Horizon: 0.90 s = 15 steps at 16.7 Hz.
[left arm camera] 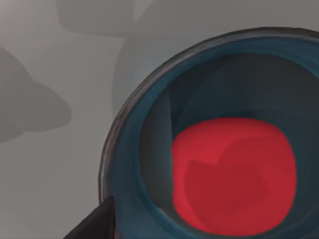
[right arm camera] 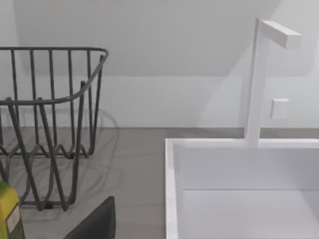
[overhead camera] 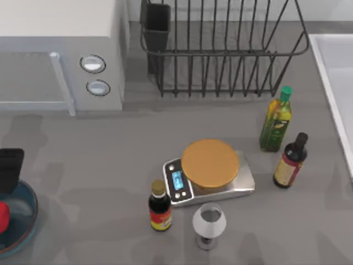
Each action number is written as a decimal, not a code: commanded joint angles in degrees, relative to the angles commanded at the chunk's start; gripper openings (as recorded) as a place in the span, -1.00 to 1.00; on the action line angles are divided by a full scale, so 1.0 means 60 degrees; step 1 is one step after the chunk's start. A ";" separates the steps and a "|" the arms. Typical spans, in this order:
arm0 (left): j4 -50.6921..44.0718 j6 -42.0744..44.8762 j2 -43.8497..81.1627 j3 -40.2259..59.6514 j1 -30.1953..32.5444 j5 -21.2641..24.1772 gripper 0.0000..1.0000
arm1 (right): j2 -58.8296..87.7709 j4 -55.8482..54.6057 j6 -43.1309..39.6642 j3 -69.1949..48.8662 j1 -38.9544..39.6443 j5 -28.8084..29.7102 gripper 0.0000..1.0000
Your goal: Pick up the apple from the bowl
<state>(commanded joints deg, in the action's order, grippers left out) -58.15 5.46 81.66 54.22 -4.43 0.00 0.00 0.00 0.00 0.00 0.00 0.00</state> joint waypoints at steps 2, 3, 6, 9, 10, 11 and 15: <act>-0.0408 0.0038 0.0548 0.0378 -0.0031 0.0000 1.00 | 0.0000 0.0000 0.0000 0.0000 0.0000 0.0000 1.00; -0.0501 0.0047 0.0672 0.0466 -0.0038 0.0000 1.00 | 0.0000 0.0000 0.0000 0.0000 0.0000 0.0000 1.00; -0.0521 0.0049 0.0698 0.0485 -0.0040 0.0000 1.00 | 0.0000 0.0000 0.0000 0.0000 0.0000 0.0000 1.00; -0.0469 0.0043 0.0681 0.0434 0.0006 0.0000 1.00 | 0.0000 0.0000 0.0000 0.0000 0.0000 0.0000 1.00; -0.0341 0.0045 0.0750 0.0348 0.0003 0.0000 1.00 | 0.0000 0.0000 0.0000 0.0000 0.0000 0.0000 1.00; -0.0112 0.0049 0.0867 0.0205 -0.0001 0.0000 1.00 | 0.0000 0.0000 0.0000 0.0000 0.0000 0.0000 1.00; 0.1782 0.0078 0.1661 -0.0732 -0.0034 0.0000 1.00 | 0.0000 0.0000 0.0000 0.0000 0.0000 0.0000 1.00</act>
<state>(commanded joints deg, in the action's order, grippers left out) -47.46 5.93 91.63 49.83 -4.63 0.01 0.00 0.00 0.00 0.00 0.00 0.00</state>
